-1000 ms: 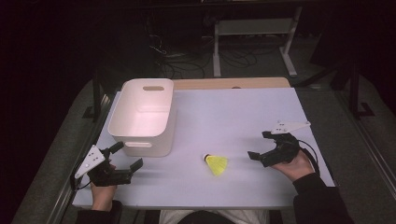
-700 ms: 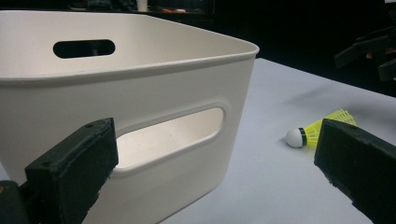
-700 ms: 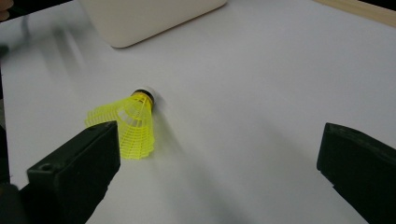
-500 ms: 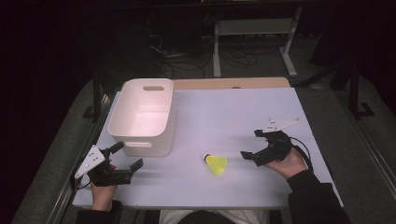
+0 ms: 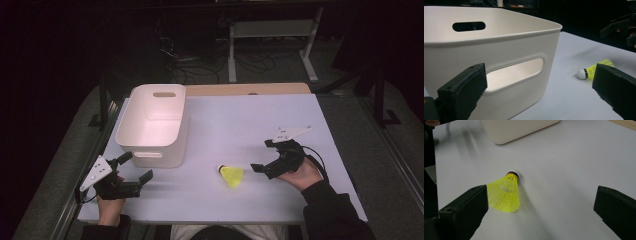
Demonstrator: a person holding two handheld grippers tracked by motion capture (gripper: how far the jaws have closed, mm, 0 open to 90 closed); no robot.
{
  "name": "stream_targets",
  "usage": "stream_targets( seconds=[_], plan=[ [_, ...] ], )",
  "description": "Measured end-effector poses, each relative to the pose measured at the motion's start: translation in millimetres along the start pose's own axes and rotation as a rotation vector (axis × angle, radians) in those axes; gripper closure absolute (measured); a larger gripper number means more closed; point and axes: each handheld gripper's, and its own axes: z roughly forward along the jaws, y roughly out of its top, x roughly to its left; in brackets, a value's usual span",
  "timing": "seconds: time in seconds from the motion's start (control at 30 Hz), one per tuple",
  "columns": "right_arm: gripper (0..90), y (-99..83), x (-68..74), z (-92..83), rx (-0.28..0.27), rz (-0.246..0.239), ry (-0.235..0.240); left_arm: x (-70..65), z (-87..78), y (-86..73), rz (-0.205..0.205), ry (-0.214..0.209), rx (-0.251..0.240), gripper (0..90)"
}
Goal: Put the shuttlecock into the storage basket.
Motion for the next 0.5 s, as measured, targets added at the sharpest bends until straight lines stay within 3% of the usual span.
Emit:
stream_targets(
  seconds=[0.5],
  plan=[
    [0.0, 7.9, 12.2, 9.8, 0.019, -0.041, 0.033, 0.0, -0.2, 0.1, 0.000, -0.002, -0.002, 0.0]
  ],
)
